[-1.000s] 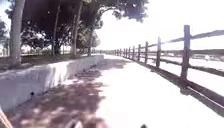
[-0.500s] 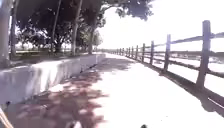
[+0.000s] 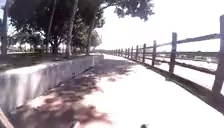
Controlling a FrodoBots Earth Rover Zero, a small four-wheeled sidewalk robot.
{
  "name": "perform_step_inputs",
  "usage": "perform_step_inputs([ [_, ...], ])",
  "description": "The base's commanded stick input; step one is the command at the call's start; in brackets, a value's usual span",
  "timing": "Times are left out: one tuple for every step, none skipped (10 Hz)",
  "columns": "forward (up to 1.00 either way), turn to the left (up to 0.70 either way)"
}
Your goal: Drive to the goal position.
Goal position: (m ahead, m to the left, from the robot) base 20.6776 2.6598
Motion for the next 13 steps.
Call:
perform_step_inputs([
  [1.00, 0.00],
  [1.00, 0.00],
  [1.00, 0.00],
  [1.00, 0.00],
  [1.00, 0.00],
  [1.00, -0.20],
  [1.00, -0.40],
  [1.00, -0.40],
  [1.00, -0.02],
  [1.00, 0.00],
  [1.00, 0.00],
  [1.00, 0.00],
  [1.00, 0.00],
])
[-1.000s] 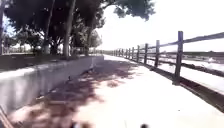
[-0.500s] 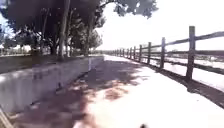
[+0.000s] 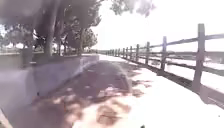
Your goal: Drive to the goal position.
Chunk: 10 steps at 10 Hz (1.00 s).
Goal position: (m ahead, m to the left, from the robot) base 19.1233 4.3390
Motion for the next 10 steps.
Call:
perform_step_inputs([
  [1.00, 0.00],
  [1.00, 0.00],
  [1.00, 0.00],
  [1.00, 0.00],
  [1.00, 0.00],
  [1.00, 0.00],
  [1.00, -0.22],
  [1.00, -0.40],
  [1.00, -0.36],
  [1.00, 0.00],
])
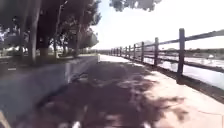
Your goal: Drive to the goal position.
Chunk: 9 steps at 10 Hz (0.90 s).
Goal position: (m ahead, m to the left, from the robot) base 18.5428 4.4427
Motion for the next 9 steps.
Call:
perform_step_inputs([
  [1.00, 0.00],
  [1.00, 0.00],
  [1.00, 0.00],
  [1.00, 0.00],
  [1.00, 0.00],
  [1.00, 0.00],
  [1.00, 0.00],
  [1.00, 0.00],
  [1.00, 0.00],
])
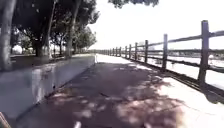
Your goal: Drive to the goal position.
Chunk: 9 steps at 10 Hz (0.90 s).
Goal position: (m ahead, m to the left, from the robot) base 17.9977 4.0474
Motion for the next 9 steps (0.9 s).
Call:
perform_step_inputs([
  [1.00, 0.00],
  [1.00, 0.00],
  [1.00, 0.00],
  [1.00, 0.00],
  [1.00, 0.00],
  [1.00, -0.14],
  [1.00, -0.40],
  [1.00, -0.25],
  [1.00, 0.00],
])
